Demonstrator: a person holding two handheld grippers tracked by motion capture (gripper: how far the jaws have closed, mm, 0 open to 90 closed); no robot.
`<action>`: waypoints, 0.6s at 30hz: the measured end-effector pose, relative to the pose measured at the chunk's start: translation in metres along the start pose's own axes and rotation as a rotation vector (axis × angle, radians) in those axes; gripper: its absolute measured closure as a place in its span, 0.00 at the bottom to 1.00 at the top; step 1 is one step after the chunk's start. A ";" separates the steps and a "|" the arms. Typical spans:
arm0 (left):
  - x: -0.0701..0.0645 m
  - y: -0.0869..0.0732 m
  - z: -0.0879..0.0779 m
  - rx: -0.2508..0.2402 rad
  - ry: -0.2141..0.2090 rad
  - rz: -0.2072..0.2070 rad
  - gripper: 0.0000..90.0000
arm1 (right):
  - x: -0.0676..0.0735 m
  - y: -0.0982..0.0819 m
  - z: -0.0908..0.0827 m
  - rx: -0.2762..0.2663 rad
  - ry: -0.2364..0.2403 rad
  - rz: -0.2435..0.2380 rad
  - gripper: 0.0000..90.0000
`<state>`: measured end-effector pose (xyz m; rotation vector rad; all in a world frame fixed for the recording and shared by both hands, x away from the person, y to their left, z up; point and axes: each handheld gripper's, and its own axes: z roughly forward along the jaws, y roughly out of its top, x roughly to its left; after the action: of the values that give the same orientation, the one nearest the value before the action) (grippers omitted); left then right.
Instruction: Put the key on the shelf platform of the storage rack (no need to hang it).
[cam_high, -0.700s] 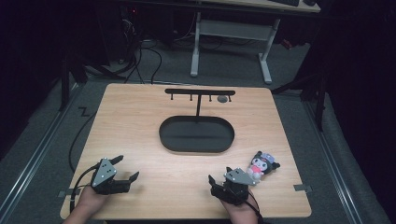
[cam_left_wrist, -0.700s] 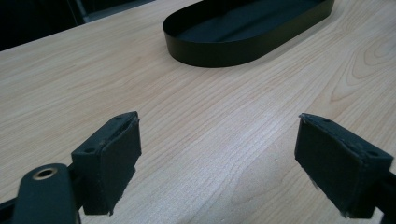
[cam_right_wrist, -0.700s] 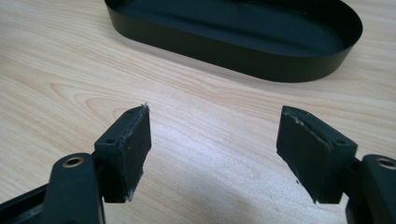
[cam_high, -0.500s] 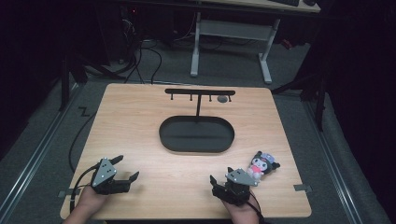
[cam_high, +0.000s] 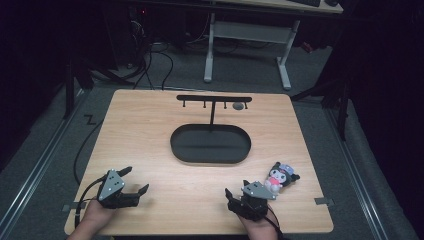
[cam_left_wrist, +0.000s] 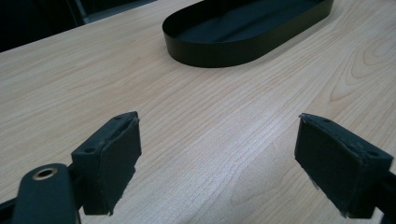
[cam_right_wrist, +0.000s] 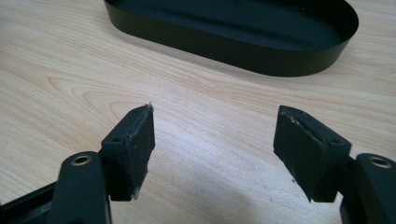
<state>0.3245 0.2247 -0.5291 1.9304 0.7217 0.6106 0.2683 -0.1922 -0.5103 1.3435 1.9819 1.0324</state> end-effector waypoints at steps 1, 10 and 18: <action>0.000 0.000 0.000 0.001 0.000 0.000 0.17 | 0.000 0.000 -0.001 -0.002 -0.001 -0.002 0.34; 0.001 0.000 0.000 0.005 -0.002 -0.003 0.17 | -0.016 -0.001 -0.025 -0.030 -0.024 0.040 0.47; 0.001 0.001 0.001 0.007 -0.002 -0.008 0.17 | -0.051 -0.005 -0.049 -0.069 -0.102 0.114 0.60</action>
<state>0.3262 0.2248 -0.5287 1.9337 0.7309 0.6012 0.2471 -0.2552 -0.4860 1.4557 1.7979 1.0519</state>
